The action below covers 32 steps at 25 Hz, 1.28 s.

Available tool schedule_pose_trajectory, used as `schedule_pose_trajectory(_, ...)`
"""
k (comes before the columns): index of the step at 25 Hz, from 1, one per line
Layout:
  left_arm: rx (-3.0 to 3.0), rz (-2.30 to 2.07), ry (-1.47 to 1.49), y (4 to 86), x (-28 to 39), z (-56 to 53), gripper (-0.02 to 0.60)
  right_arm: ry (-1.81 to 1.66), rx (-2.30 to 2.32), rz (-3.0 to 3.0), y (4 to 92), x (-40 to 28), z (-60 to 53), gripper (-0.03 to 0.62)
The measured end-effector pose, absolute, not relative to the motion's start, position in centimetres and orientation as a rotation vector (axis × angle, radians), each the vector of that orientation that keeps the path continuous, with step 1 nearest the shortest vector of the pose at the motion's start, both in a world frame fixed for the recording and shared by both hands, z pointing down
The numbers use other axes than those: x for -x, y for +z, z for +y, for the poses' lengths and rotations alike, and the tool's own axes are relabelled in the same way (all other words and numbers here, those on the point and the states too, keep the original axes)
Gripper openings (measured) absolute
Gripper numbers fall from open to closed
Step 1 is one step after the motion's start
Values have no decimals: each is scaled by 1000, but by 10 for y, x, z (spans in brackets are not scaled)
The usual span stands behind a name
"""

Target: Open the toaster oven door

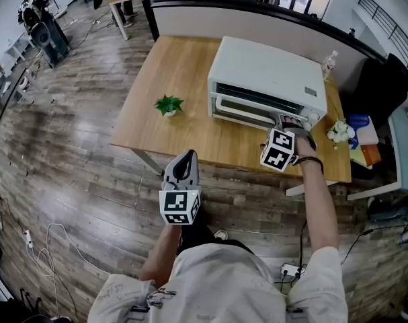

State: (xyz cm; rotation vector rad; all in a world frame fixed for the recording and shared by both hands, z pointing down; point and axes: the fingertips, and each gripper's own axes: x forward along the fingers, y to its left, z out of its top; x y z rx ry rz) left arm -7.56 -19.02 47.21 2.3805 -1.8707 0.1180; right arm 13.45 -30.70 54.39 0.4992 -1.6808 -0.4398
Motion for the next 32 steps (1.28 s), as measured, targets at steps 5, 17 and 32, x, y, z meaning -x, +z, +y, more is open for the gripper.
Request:
schedule_pose_trajectory(5,-2396,-1859,126,471,70,-188,15,-432,-490,-1694,550,-133,-293,457)
schedule_pose_trajectory(17,-2427,-1843,154,469,63,-180,14,-415,-453,-1713,569,-128,-260,457)
schedule_pose_trajectory(32,-2443,-1823,178,472,56,-175,14,-460,-454,-1716,602,-122,-223,457)
